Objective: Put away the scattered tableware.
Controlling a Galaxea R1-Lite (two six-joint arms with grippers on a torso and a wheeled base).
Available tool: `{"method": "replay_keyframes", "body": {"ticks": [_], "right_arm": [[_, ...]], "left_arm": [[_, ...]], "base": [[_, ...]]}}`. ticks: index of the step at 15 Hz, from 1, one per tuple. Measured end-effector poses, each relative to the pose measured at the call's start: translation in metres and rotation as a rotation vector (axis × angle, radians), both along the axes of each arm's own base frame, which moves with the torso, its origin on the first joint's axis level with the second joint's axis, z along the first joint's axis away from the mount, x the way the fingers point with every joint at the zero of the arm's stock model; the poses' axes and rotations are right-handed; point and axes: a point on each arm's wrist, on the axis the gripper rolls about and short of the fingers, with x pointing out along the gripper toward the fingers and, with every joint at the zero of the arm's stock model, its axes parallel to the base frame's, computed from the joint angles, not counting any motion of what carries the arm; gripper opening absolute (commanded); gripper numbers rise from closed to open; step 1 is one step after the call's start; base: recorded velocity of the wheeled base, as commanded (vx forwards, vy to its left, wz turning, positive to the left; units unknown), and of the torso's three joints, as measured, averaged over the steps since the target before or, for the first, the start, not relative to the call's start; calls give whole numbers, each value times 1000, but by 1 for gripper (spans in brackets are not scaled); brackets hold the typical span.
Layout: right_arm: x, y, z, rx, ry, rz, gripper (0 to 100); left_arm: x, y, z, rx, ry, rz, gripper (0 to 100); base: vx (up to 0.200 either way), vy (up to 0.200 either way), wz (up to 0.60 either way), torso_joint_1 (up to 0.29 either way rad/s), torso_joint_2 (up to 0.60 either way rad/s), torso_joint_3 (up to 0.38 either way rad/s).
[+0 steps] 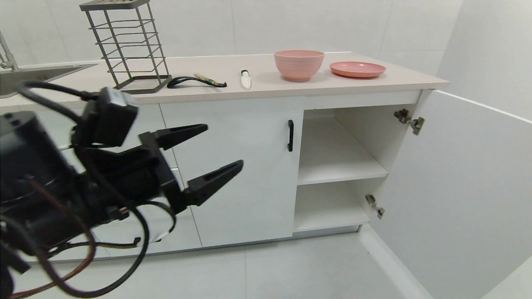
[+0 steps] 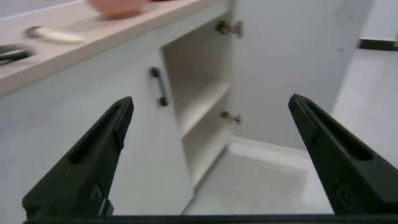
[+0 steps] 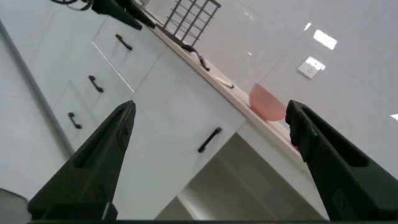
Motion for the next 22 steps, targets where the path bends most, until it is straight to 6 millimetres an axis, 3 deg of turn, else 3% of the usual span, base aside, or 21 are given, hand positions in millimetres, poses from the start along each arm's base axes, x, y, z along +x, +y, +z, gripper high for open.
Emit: {"method": "replay_keyframes", "body": {"ticks": [4,7,10,16,19,22], "right_arm": [[-27,6,-18,12,85,41,100],[-54,9,-40,18,142,92,100],[-73,8,-67,10,208,152,100],[-84,7,-82,43,193,89,100],[-81,4,-86,149,252,-80,100],[-75,0,-100,309,463,-295,100]], "left_arm": [[-36,61,3,-27,-82,227,100],[-74,87,7,-52,-188,348,100],[-115,99,-9,-59,-225,412,100],[-173,107,-59,-23,-94,474,100],[-199,108,-88,-30,-35,512,100],[-210,109,-112,-65,-17,592,100]], "base": [[0,0,0,0,0,0],[0,0,0,0,0,0],[0,0,0,0,0,0],[0,0,0,0,0,0],[0,0,0,0,0,0],[0,0,0,0,0,0]]}}
